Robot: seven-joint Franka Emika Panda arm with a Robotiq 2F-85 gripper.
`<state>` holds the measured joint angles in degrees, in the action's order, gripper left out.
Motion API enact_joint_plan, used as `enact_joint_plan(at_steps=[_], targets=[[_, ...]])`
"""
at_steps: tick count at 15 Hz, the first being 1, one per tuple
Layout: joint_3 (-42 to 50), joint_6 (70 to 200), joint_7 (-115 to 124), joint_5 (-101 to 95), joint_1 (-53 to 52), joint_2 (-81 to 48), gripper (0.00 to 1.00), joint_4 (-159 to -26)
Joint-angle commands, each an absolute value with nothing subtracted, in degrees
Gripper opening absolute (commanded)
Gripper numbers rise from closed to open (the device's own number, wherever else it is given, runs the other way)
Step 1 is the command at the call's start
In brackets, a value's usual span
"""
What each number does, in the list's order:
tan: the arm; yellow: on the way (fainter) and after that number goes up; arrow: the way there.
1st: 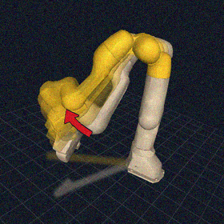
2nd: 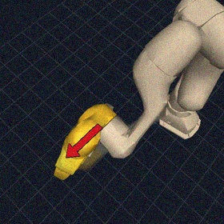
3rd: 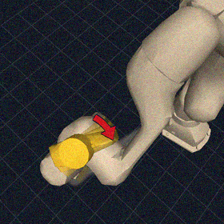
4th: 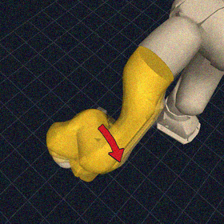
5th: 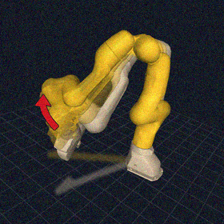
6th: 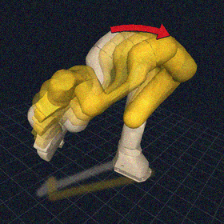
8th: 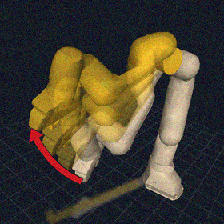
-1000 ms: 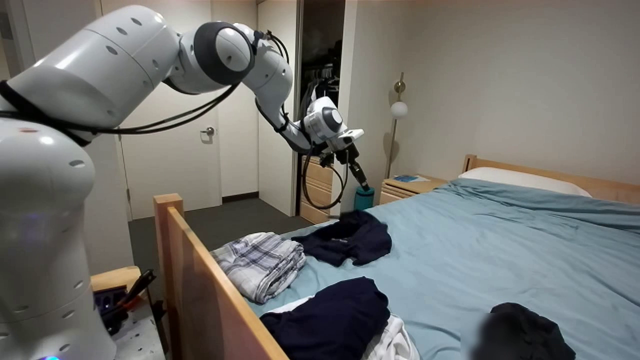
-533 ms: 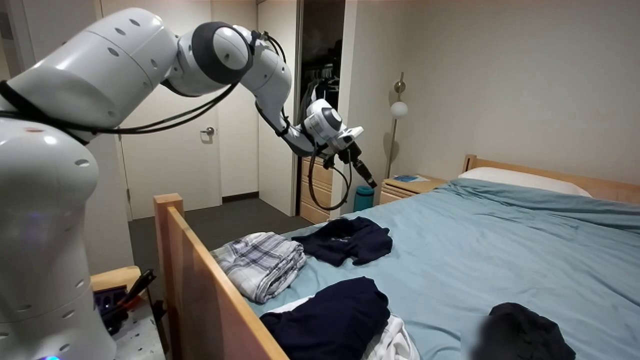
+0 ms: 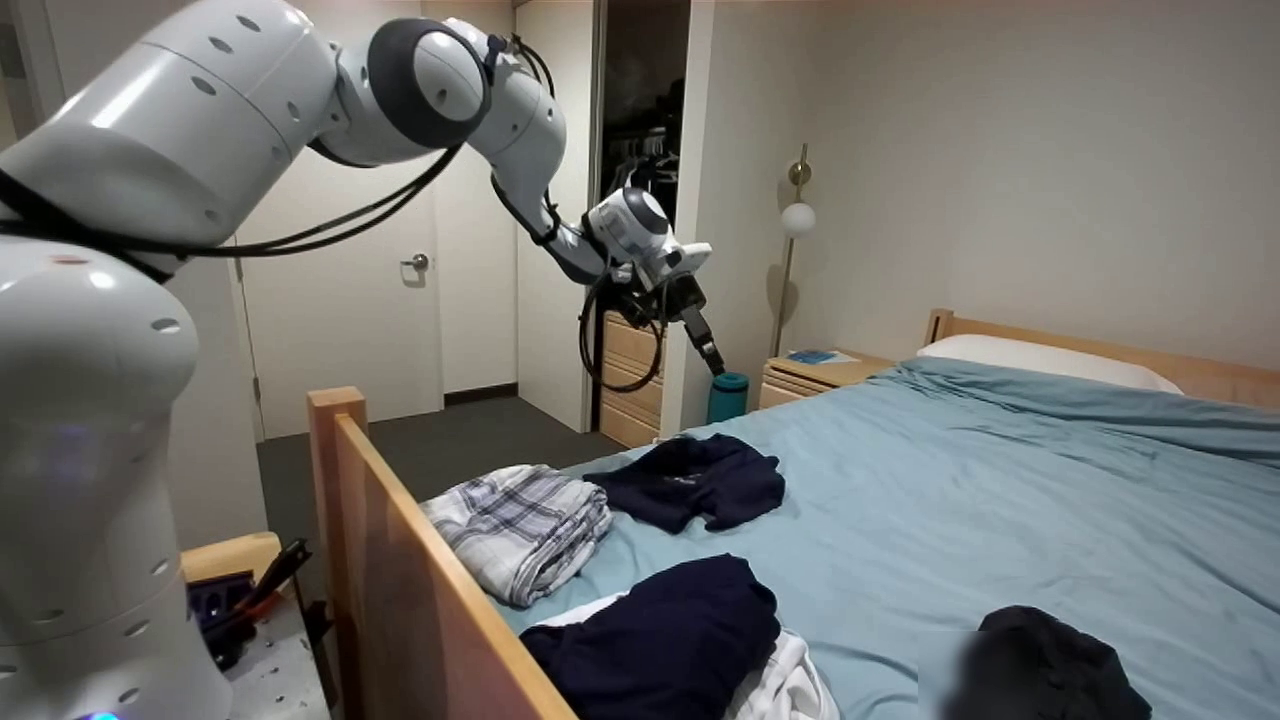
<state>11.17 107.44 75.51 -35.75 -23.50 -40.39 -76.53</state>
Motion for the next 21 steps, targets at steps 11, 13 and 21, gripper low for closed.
enact_joint_plan(at_steps=[11, 13, 21], targets=[[-0.01, 109.97, 59.07, -37.74, -12.0, -5.72, 1.0, -111.04], [-0.91, 107.45, 58.4, -36.69, -11.62, -7.6, 1.0, -107.85], [-2.52, 133.21, 46.43, -33.96, -9.39, -5.89, 1.0, -115.71]])
